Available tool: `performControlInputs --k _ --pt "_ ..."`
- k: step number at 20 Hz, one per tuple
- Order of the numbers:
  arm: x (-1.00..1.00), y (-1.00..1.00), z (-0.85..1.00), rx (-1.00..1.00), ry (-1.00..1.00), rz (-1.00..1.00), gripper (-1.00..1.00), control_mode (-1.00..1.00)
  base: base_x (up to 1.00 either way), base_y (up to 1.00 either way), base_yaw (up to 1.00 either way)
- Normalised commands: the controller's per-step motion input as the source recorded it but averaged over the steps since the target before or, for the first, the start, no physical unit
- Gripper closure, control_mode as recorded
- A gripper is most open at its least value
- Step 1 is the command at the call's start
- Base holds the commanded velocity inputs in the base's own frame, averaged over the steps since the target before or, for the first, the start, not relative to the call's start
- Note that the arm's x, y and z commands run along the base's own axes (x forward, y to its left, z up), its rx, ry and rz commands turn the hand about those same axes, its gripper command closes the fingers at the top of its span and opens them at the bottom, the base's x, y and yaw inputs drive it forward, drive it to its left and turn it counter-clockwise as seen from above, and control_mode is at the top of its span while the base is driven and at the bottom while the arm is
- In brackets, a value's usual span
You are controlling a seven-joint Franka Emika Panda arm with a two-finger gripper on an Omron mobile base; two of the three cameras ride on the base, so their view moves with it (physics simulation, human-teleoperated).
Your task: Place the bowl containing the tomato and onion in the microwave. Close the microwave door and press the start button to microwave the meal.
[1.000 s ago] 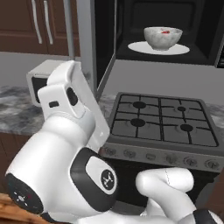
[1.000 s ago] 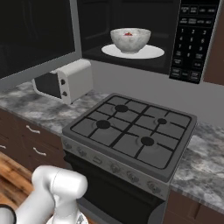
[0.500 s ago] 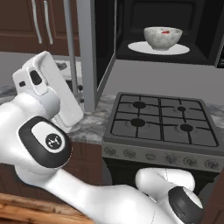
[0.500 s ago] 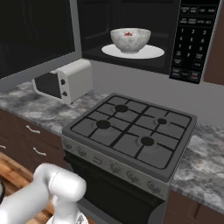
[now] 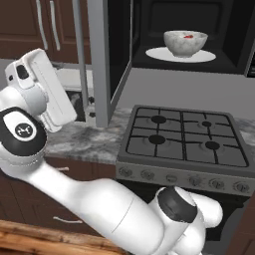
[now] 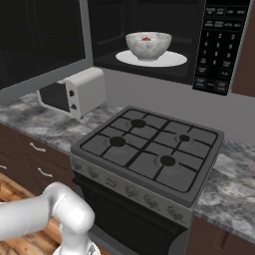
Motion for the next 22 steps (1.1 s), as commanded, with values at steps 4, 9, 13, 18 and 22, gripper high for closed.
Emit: performControlInputs --k 4,9,13,18,22 --pt "0.63 0.0 0.0 0.0 0.0 -0.23 -1.0 -1.0 0.0 0.0 0.0" --pt "0.06 -0.73 0.0 0.05 -0.03 -0.36 -1.0 -1.0 0.0 0.0 0.0" --pt "-0.03 -1.0 0.0 0.14 -0.09 -0.34 -1.0 -1.0 0.0 0.0 0.0" --pt "-0.3 -1.0 0.0 0.17 -0.13 -0.3 -1.0 -1.0 0.0 0.0 0.0" --pt "-0.46 -1.0 0.0 0.2 -0.18 -0.21 -1.0 -1.0 0.0 0.0 0.0"
